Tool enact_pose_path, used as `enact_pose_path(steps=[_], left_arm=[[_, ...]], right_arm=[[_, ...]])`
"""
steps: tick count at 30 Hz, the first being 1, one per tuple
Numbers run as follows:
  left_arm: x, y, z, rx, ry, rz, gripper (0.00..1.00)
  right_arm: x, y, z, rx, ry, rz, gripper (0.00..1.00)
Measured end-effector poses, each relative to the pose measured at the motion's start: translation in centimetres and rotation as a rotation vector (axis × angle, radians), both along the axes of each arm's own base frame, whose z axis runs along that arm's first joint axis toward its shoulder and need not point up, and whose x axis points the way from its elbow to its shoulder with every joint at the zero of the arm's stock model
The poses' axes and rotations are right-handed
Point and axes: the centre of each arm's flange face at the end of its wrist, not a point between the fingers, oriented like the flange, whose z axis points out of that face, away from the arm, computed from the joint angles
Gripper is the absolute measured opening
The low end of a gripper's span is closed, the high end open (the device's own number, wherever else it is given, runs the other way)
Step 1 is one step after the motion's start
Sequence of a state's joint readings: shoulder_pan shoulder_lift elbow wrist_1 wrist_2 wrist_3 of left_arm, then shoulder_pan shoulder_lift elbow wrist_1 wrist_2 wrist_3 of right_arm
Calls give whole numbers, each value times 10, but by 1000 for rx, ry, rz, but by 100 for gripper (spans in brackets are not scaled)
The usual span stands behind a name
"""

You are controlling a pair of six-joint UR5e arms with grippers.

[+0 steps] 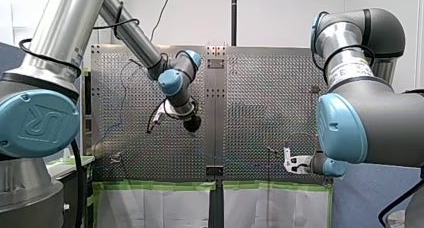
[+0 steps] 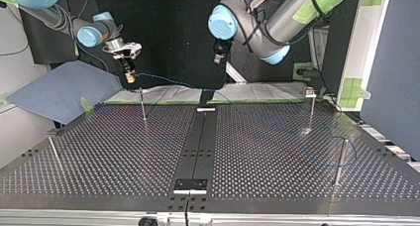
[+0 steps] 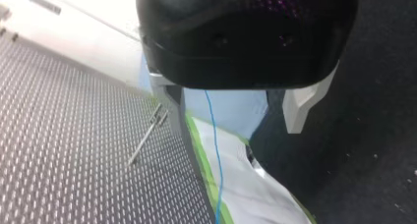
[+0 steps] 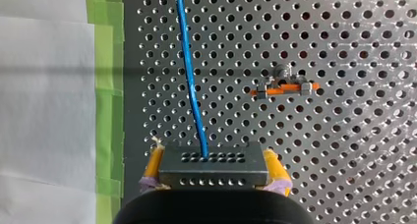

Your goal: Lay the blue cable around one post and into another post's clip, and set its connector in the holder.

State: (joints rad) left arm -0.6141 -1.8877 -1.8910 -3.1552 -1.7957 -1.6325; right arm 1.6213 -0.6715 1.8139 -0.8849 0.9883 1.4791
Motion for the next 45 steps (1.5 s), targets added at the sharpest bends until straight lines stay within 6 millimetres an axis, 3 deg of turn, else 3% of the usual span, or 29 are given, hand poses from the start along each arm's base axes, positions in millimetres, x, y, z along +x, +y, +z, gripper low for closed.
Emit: enact_pose_path(steps=[12,22,28,45], left_arm=[[27,-46,-14,-74,-75,-32,99],[69,-75,-30,-174,-139,-2,99],[92,-85,-41,-220,-167,17,99],[119,-94,-106,-253,-188,33,99]], right_arm=[[2,2,0,7,2,4,0],[1,1,0,7,6,2,0],[1,1,0,8,7,3,0],[-9,-4,1,19,23,-11,0]])
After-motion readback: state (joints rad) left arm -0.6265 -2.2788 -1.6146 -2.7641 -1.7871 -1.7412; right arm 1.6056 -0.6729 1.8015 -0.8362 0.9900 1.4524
